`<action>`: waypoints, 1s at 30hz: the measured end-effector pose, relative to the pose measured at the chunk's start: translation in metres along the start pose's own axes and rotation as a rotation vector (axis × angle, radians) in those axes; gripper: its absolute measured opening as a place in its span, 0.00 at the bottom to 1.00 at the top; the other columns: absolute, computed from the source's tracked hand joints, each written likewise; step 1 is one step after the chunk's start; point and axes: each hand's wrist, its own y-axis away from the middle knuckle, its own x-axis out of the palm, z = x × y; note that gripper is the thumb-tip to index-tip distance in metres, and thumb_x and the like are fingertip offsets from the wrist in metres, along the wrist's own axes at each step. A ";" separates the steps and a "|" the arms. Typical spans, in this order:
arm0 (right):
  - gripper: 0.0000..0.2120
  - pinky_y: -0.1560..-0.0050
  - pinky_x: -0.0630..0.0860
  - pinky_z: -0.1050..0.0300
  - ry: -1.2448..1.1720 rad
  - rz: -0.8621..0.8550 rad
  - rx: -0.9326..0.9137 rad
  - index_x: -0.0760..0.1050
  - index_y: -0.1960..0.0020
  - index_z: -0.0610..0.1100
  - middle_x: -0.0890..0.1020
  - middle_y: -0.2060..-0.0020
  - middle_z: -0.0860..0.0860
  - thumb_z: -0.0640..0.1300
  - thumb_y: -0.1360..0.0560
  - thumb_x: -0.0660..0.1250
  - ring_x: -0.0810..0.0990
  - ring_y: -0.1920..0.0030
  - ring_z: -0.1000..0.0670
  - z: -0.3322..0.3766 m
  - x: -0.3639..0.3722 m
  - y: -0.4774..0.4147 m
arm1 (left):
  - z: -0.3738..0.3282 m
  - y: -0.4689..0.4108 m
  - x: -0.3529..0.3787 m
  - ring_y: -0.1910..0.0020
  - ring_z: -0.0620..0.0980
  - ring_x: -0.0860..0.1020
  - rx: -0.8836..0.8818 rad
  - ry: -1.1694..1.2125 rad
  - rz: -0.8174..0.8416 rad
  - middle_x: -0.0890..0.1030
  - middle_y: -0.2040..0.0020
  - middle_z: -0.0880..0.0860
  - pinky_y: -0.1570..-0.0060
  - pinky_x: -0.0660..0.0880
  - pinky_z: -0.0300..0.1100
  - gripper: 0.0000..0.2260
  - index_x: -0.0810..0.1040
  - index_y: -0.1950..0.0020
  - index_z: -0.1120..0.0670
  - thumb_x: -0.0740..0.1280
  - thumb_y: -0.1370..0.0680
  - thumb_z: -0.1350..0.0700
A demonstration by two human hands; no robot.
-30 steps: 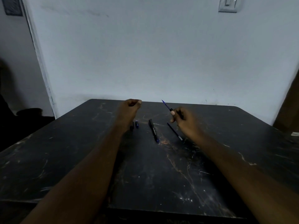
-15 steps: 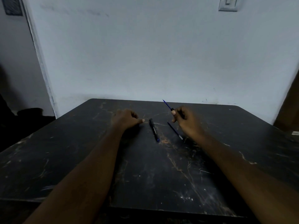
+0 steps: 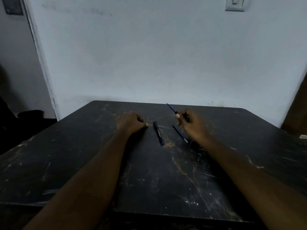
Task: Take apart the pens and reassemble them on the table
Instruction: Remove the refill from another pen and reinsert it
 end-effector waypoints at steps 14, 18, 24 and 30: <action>0.12 0.65 0.66 0.59 0.037 0.028 -0.004 0.74 0.53 0.38 0.81 0.64 0.46 0.47 0.20 0.63 0.73 0.69 0.58 0.001 0.000 0.002 | -0.046 0.003 -0.005 0.69 0.45 0.74 -0.077 0.794 -0.051 0.78 0.65 0.47 0.74 0.68 0.35 0.13 0.76 0.52 0.56 0.58 0.17 0.49; 0.11 0.65 0.66 0.58 0.039 0.036 -0.014 0.74 0.54 0.38 0.80 0.66 0.48 0.47 0.21 0.64 0.73 0.70 0.59 -0.002 0.002 0.001 | -0.050 0.004 -0.003 0.65 0.46 0.82 -0.143 1.113 0.021 0.84 0.50 0.52 0.72 0.72 0.37 0.12 0.73 0.41 0.59 0.56 0.16 0.54; 0.08 0.67 0.66 0.60 0.087 0.060 -0.026 0.73 0.57 0.49 0.81 0.66 0.51 0.52 0.22 0.64 0.74 0.70 0.61 -0.009 0.005 0.000 | -0.049 0.004 -0.001 0.60 0.51 0.85 -0.125 1.423 0.083 0.83 0.52 0.53 0.58 0.80 0.44 0.06 0.74 0.49 0.53 0.57 0.17 0.58; 0.08 0.62 0.75 0.50 0.094 0.032 -0.052 0.73 0.59 0.51 0.82 0.67 0.51 0.53 0.23 0.65 0.80 0.66 0.51 -0.010 0.004 -0.005 | -0.051 0.005 0.001 0.57 0.50 0.85 -0.070 1.443 0.106 0.83 0.50 0.53 0.62 0.81 0.40 0.08 0.75 0.49 0.54 0.59 0.17 0.54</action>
